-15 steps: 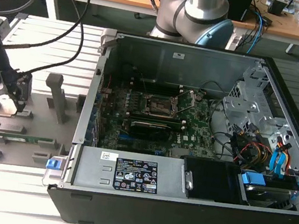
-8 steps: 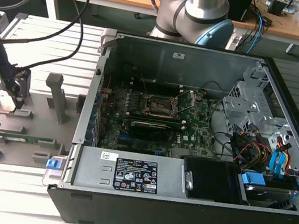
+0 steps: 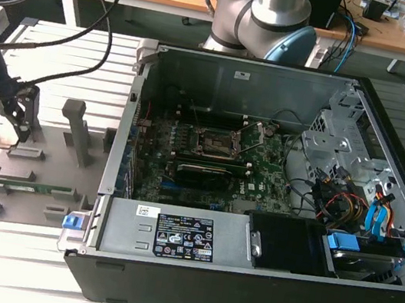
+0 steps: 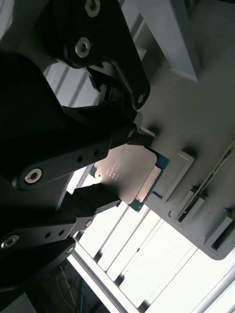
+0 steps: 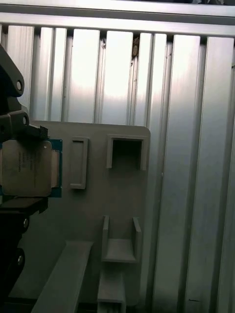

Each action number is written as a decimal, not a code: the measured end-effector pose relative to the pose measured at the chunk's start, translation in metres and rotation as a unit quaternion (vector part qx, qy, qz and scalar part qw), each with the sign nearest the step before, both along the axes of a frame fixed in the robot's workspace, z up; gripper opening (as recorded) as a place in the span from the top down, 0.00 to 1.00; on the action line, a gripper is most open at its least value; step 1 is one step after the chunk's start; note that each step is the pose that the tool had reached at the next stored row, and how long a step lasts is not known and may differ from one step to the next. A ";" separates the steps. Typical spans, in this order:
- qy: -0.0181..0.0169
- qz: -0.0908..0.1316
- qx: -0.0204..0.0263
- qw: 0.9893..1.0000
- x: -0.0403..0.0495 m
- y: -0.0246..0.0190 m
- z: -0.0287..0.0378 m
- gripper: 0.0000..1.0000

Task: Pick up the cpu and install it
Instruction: 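Pick up the cpu and move it towards the insertion slot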

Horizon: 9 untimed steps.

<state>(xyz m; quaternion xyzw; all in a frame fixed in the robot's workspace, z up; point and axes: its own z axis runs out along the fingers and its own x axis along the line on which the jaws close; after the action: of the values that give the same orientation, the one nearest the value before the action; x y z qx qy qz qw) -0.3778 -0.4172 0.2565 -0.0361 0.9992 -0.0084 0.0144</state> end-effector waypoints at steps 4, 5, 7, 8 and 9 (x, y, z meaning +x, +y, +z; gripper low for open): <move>0.000 0.000 0.000 1.000 0.0000 0.0000 0.0091 0.45; 0.000 0.000 0.000 1.000 0.0000 0.0000 0.0102 0.45; 0.000 0.000 0.000 1.000 0.0000 0.0000 0.0132 0.45; 0.000 0.000 0.000 1.000 0.0000 0.0000 0.0145 0.45; 0.000 0.000 0.000 1.000 0.0000 0.0000 0.0154 0.45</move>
<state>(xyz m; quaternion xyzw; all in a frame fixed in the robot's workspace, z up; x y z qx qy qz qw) -0.3778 -0.4172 0.2719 -0.0361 0.9992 -0.0084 0.0144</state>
